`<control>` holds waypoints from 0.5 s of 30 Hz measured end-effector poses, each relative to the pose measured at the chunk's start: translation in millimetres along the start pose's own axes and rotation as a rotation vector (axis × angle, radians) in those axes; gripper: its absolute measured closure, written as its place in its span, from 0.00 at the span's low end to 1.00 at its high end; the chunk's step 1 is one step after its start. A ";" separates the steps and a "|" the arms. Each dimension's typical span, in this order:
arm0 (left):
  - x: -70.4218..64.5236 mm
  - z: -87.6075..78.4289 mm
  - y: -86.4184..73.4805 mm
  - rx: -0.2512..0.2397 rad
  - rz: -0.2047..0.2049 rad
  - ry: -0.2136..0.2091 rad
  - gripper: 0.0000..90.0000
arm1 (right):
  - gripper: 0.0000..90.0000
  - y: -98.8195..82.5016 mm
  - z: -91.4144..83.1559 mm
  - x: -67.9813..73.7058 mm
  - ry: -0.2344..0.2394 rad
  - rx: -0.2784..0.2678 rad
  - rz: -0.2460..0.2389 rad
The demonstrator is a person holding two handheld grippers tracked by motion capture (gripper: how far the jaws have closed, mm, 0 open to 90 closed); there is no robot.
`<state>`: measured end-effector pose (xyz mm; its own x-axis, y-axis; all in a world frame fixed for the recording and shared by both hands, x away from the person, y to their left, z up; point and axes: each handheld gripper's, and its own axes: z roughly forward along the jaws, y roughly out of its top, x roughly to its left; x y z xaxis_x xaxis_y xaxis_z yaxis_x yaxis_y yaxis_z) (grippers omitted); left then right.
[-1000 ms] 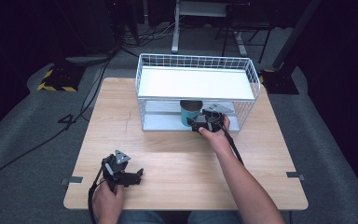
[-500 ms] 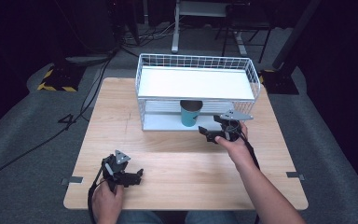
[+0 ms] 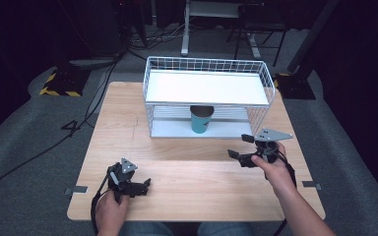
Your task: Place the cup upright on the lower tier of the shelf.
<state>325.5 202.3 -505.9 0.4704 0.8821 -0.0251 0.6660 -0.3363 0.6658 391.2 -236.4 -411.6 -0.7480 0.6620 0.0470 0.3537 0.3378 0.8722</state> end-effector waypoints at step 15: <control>-0.4 1.7 2.2 0.001 -0.015 0.013 0.00 | 0.18 -37.4 -54.2 -10.6 -0.045 0.069 0.019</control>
<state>327.7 200.6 -505.8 0.4532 0.8911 -0.0256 0.6736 -0.3235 0.6645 355.5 -292.3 -418.3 -0.7152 0.6978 0.0402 0.4072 0.3692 0.8354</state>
